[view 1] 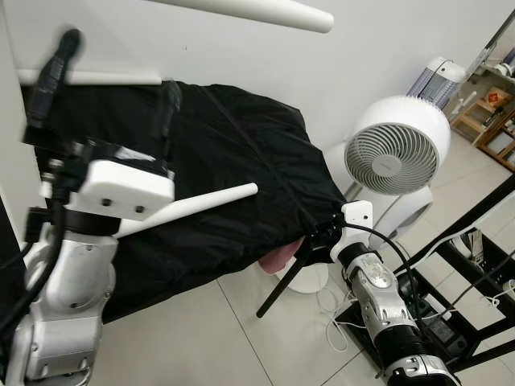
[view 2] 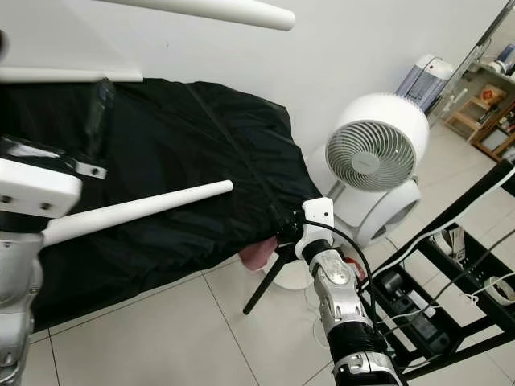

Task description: Building children table

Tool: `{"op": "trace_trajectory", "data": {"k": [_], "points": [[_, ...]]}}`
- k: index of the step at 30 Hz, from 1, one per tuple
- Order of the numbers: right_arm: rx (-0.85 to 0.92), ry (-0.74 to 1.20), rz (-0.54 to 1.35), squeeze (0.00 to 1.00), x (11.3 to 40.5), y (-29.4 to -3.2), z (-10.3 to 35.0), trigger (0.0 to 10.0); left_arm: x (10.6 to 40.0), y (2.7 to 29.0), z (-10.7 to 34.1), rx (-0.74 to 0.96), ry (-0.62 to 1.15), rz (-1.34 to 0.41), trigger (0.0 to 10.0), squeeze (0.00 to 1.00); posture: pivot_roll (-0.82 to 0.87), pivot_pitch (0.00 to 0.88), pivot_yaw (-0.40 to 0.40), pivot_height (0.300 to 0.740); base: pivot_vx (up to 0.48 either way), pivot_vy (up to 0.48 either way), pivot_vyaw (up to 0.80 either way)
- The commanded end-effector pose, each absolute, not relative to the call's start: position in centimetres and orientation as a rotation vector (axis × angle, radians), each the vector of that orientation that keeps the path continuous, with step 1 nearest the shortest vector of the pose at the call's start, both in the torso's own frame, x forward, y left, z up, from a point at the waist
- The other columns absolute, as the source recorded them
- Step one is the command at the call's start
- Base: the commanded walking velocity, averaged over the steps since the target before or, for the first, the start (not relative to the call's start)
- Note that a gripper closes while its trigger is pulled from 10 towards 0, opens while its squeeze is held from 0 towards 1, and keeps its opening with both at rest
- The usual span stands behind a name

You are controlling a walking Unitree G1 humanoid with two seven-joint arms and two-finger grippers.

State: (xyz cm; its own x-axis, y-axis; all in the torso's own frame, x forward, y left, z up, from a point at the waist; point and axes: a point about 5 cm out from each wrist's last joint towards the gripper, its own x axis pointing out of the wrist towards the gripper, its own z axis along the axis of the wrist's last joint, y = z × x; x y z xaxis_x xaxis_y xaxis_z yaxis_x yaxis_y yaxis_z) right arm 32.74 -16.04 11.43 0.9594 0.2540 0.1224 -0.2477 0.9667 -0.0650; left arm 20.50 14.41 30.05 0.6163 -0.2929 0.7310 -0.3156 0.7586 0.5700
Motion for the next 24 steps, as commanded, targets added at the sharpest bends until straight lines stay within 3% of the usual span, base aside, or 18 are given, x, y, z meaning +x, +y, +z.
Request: {"op": "trace_trajectory", "data": {"k": [1,5,14,24], "points": [[-0.066,-0.13,0.223,0.0,32.7,-16.9,11.3,10.0,20.5,13.9,29.8,0.736,-0.937,-0.025,10.0,0.0,0.1,0.0,-0.211,0.74,0.0,0.0,0.0],[-0.07,-0.127,0.177,0.0,32.3,-17.3,10.8,10.0,21.7,13.6,28.4,0.716,-0.881,-0.086,10.0,0.0,0.09,0.0,-0.179,0.74,0.0,0.0,0.0],[-0.053,-0.137,0.125,0.0,31.1,-17.1,9.5,10.0,25.0,12.8,20.8,0.54,-0.508,-0.266,10.0,0.0,0.08,0.0,-0.131,0.74,0.0,0.0,0.0],[-0.066,-0.122,0.12,0.0,30.2,-16.7,8.3,10.0,26.6,12.9,15.8,0.301,-0.265,-0.3,10.0,0.0,0.04,0.0,-0.068,0.74,0.0,0.0,0.0]]}}
